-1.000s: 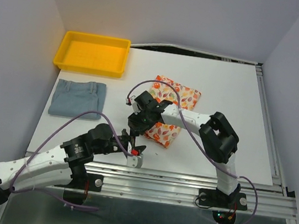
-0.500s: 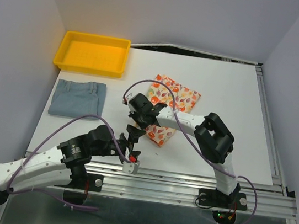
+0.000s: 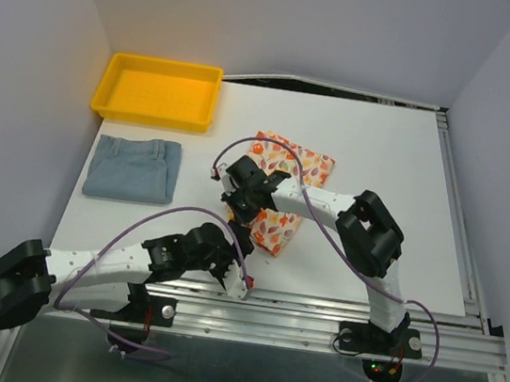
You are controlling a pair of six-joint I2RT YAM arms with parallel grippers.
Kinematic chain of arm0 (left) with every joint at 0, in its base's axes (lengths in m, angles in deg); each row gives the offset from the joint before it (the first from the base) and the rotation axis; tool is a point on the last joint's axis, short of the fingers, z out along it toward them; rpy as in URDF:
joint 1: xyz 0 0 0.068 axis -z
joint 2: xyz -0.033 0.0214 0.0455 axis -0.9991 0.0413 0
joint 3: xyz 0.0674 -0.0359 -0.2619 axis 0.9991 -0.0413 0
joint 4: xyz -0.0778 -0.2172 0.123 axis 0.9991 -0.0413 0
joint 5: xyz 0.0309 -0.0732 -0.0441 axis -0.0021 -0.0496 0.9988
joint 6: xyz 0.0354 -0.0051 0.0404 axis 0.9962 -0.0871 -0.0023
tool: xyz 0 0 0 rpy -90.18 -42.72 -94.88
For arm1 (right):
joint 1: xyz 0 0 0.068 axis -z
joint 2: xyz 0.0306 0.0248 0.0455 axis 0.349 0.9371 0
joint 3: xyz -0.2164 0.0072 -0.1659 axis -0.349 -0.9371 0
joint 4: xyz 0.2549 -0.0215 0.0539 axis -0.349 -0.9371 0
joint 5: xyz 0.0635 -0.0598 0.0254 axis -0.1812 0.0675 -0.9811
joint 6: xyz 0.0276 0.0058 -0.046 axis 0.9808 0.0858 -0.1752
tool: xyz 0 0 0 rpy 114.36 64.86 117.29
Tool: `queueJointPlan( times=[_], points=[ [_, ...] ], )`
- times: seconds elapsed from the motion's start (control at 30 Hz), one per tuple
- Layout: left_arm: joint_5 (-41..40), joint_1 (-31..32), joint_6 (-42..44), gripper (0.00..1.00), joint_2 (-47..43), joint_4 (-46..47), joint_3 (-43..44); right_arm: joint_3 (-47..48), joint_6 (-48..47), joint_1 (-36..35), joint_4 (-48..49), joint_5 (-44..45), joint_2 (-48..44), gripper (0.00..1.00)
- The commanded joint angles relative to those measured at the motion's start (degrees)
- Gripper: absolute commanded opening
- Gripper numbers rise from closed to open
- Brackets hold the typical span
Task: Fold and stack the skirts
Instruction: Fold the skirt
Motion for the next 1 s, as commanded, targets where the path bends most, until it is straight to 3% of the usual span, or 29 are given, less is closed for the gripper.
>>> queueJointPlan(
  times=[0.0, 0.27, 0.73, 0.83, 0.97],
  points=[
    [-5.02, 0.24, 2.5, 0.98, 4.67, 14.11, -1.4, -0.29, 1.38, 0.46, -4.16, -7.0, -2.63, 0.01],
    [-3.88, 0.06, 5.5, 0.98, 9.16, 23.35, -4.31, 0.59, 4.28, 1.51, -5.39, -14.04, -2.72, 0.01],
    [-2.92, -2.57, 8.66, 0.98, 22.61, 27.74, -1.06, 0.76, 4.29, 2.57, -6.36, -17.38, -3.15, 0.01],
    [-3.18, -2.92, 8.66, 0.93, 25.51, 28.45, 1.14, 1.03, 4.2, 2.57, -6.62, -18.08, -2.98, 0.01],
    [-4.32, -3.01, 8.75, 0.65, 27.01, 27.49, 2.11, 0.59, 4.37, 2.57, -6.71, -18.0, -3.33, 0.01]
  ],
)
